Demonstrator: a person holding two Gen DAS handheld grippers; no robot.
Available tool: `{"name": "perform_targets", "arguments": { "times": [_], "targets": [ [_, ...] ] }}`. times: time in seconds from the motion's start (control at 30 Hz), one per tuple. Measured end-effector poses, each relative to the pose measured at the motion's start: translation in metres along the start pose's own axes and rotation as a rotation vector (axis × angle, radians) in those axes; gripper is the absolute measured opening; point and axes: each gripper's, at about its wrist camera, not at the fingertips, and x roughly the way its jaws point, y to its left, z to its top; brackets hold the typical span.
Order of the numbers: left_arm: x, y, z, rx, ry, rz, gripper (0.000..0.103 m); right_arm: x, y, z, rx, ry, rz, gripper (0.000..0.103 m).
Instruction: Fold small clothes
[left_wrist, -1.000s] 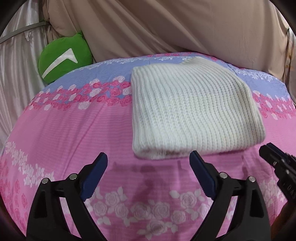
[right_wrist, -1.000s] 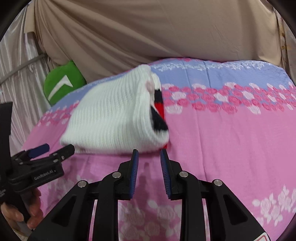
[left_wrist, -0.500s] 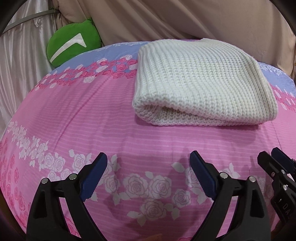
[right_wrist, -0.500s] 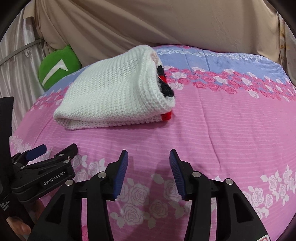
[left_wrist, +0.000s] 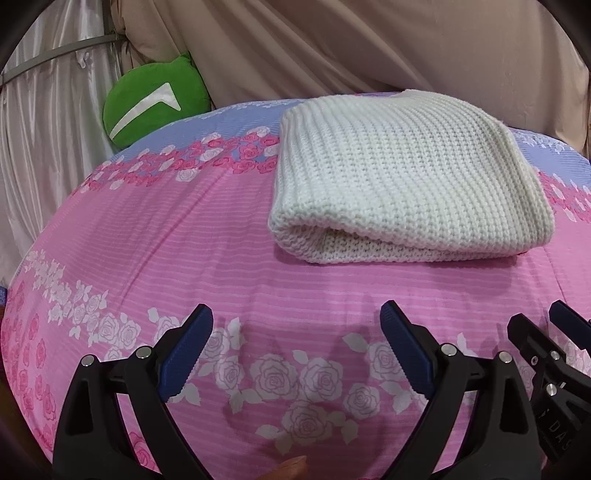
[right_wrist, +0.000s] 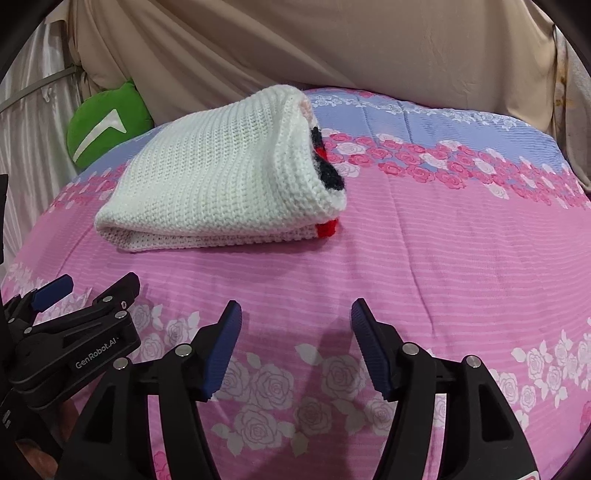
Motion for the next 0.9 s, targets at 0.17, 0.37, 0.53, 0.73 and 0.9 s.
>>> {"name": "perform_targets", "arguments": {
  "times": [0.17, 0.37, 0.53, 0.73, 0.9],
  "targets": [
    [-0.004, 0.000, 0.000, -0.004, -0.020, 0.000, 0.090, -0.001, 0.001, 0.000, -0.010, -0.006, -0.019, 0.064],
    [-0.010, -0.007, -0.001, 0.016, -0.046, 0.005, 0.090, -0.004, 0.003, 0.000, -0.017, -0.018, -0.034, 0.066],
    [-0.010, -0.010, 0.000, 0.029, -0.052, 0.008, 0.090, -0.004, 0.005, -0.001, -0.023, -0.020, -0.043, 0.067],
    [-0.009, -0.009, 0.001, 0.030, -0.051, 0.008, 0.090, -0.004, 0.005, 0.000, -0.025, -0.021, -0.045, 0.068],
    [-0.009, -0.010, 0.001, 0.027, -0.045, 0.016, 0.090, -0.004, 0.006, 0.000, -0.031, -0.018, -0.068, 0.068]
  ]
}}
